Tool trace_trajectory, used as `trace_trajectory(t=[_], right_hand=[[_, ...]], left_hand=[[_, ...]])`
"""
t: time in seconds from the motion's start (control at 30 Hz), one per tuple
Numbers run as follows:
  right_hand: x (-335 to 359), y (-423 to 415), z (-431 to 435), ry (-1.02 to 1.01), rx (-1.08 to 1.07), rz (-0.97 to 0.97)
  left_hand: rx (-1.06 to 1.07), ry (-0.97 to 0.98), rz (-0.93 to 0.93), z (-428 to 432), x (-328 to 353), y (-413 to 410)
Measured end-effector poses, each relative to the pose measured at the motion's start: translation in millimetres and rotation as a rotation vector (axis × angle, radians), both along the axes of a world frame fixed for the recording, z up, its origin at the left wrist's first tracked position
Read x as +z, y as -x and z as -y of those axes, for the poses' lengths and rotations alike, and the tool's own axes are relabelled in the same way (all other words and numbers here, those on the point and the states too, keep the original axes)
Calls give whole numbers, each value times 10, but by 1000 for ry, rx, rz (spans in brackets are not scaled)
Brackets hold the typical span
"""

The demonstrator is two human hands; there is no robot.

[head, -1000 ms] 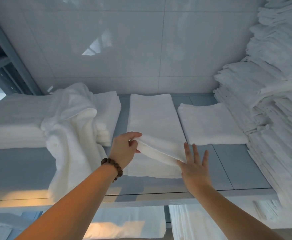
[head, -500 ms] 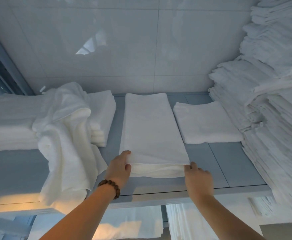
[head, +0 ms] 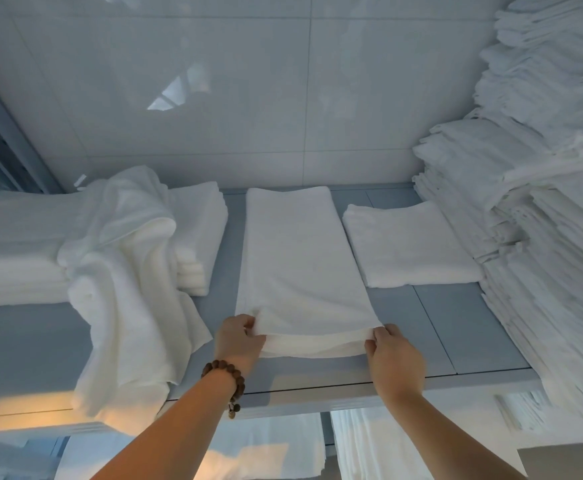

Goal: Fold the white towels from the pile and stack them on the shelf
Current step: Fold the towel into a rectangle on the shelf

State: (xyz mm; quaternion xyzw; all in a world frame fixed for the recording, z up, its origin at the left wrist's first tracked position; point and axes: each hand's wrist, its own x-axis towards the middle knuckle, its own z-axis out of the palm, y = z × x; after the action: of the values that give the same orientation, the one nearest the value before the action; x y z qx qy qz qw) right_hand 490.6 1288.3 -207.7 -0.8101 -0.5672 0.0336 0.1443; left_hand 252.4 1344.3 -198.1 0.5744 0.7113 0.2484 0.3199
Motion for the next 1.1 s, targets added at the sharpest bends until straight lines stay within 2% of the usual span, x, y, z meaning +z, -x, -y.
trace_trajectory(t=[0.2,0.37,0.47,0.73,0.93,1.03,1.1], right_hand=[[223,-70,25,-32,206,212],[106,-68,50,146,169,256],[119,-101,164,112,269,227],[12,-207,435,59,285,276],[-14,-278,480,50,373,341],[-23,-264,411,44,477,273],[-38,-243,348,92,573,271]], left_hand=[[131,-216,47,-38,205,130],[54,-107,-29,191,0,166],[31,-147,-16,275,-70,212],[4,-154,-1,565,-216,189],[-353,-96,15,678,-164,287],[-309,-96,151,588,-124,266],[-221,-15,241,420,-123,180]])
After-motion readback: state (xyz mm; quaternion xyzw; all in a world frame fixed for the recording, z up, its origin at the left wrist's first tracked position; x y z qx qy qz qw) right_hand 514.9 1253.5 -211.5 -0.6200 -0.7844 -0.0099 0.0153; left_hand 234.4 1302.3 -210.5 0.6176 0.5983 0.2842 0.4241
